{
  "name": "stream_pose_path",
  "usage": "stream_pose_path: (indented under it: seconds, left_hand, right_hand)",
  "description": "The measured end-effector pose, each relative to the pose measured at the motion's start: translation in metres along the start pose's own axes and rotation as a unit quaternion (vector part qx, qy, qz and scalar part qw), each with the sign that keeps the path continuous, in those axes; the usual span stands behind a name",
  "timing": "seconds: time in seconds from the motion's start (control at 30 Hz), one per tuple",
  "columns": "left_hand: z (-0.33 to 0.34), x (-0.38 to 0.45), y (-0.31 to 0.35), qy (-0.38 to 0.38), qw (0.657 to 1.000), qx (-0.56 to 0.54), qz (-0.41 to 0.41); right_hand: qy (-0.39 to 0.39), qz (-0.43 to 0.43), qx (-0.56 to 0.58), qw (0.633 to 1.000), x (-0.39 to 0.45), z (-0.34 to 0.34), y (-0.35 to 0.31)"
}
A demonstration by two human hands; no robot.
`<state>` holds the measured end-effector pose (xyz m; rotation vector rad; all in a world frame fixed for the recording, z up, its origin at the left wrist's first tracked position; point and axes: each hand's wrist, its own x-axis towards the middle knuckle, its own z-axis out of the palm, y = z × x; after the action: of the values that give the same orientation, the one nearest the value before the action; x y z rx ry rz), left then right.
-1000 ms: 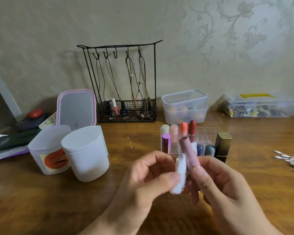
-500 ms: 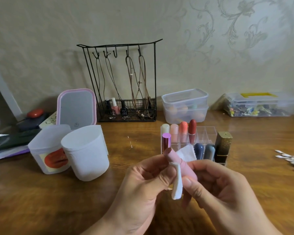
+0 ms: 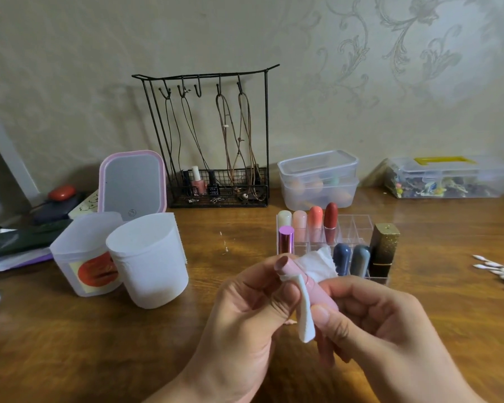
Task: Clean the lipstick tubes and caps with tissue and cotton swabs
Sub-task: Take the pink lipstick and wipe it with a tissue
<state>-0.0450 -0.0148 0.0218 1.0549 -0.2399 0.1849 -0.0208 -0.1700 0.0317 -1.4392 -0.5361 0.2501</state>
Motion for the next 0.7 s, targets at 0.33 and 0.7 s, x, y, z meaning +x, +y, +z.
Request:
stream_pose_path:
  seconds: [0.33,0.7]
  left_hand:
    - [0.0017,-0.0018,-0.0016,-0.038,0.999,-0.01,-0.004]
    - [-0.0018,-0.0009,-0.0038,-0.026,0.998,-0.062,-0.006]
  right_hand:
    - [-0.088,0.199,0.244,0.945,0.0013,0.0046,0.0068]
    - [-0.11,0.182,0.194,0.958,0.0024,0.0021,0.0062]
